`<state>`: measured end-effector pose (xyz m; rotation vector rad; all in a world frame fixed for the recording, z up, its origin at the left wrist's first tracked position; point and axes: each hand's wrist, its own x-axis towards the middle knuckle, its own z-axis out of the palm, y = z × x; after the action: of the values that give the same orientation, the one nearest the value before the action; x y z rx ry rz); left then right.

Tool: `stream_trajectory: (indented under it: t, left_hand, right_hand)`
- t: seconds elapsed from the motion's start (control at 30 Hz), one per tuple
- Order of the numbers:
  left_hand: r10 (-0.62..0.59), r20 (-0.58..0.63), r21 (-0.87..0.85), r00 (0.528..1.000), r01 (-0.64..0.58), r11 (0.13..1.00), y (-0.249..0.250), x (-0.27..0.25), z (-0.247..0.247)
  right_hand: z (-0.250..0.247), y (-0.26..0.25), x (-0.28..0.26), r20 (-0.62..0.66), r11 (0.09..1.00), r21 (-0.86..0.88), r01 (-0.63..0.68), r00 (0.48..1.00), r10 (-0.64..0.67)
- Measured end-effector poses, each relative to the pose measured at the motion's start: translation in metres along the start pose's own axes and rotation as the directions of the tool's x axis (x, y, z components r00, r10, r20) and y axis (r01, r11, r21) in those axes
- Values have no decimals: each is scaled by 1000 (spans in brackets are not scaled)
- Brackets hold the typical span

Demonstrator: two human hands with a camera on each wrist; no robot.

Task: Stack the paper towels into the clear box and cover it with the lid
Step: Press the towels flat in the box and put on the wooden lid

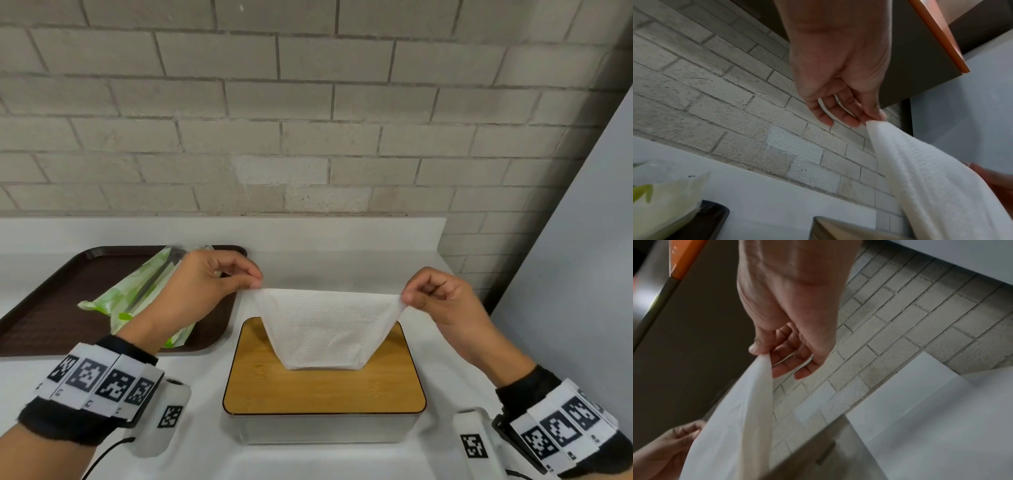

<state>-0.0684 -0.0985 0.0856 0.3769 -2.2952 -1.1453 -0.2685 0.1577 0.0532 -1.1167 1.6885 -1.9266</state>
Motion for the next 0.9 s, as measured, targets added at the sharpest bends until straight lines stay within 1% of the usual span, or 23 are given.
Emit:
stream_trajectory:
  t: [0.07, 0.1, 0.13, 0.17, 0.2, 0.23, 0.27, 0.3, 0.33, 0.37, 0.4, 0.43, 0.47, 0.5, 0.57, 0.6, 0.67, 0.77, 0.87, 0.9]
  left_hand:
    - [-36, -165, -83, 986, 23, 996, -1, -5, -6]
    - [-63, -210, -130, 976, 36, 991, -1, -9, -9]
    - [-93, -228, -147, 969, 60, 987, -2, -15, -10]
    - [-130, -216, -135, 968, 102, 986, -2, -23, -11]
    - [-168, -170, -95, 971, 153, 984, -5, -33, -10]
    - [-223, -94, -71, 970, 217, 974, -9, -45, -10]
    - [-292, 30, -60, 956, 293, 954, -18, -58, -9]
    - [-352, 187, -54, 917, 367, 929, -28, -72, -8]
    - [-403, 326, -7, 855, 429, 904, -37, -85, -4]
    - [-426, 442, 50, 790, 452, 891, -43, -97, 2]
    - [-428, 511, 85, 745, 452, 888, -47, -107, 11]
    - [-432, 532, 93, 729, 457, 885, -49, -114, 21]
    - [-446, 504, 82, 740, 473, 877, -48, -117, 31]
    - [-460, 440, 77, 771, 478, 875, -47, -119, 41]
    - [-487, 260, 94, 834, 480, 872, -46, -112, 52]
    - [-477, 183, 74, 860, 472, 879, -45, -106, 53]
    - [-438, 81, -4, 895, 440, 898, -46, -88, 51]
    - [-351, 7, -48, 936, 351, 935, -45, -40, 45]
    - [-306, 3, -135, 952, 303, 943, -63, 17, 54]
    - [-306, -8, -151, 952, 301, 942, -70, 33, 59]
  right_hand:
    - [-7, -7, -2, -109, 998, 39, 49, 993, -44]
    - [-13, -8, -5, -156, 998, 41, 55, 987, -48]
    - [-18, -7, -9, -193, 999, 36, 39, 981, -32]
    - [-23, -6, -14, -227, 1000, 1, 4, 974, -4]
    - [-27, -2, -20, -243, 998, -44, -45, 970, 33]
    - [-30, 4, -29, -246, 991, -72, -109, 965, 89]
    - [-31, 12, -39, -243, 978, -97, -184, 957, 156]
    - [-31, 19, -52, -222, 950, -138, -281, 943, 246]
    - [-29, 28, -66, -163, 917, -150, -371, 924, 347]
    - [-26, 34, -79, -75, 884, -145, -444, 896, 438]
    - [-21, 38, -90, 33, 857, -162, -489, 865, 500]
    - [-13, 39, -99, 127, 852, -173, -495, 846, 518]
    - [-1, 39, -104, 182, 851, -190, -490, 834, 521]
    - [10, 41, -106, 199, 854, -193, -483, 833, 517]
    - [23, 43, -105, 158, 869, -218, -444, 863, 480]
    - [26, 43, -103, 128, 869, -207, -449, 869, 479]
    - [26, 40, -87, 75, 866, -159, -475, 868, 490]
    - [18, 33, -36, -19, 878, -74, -473, 881, 473]
    - [13, 36, 27, -111, 904, -89, -419, 906, 409]
    - [11, 43, 46, -150, 904, -98, -416, 904, 400]
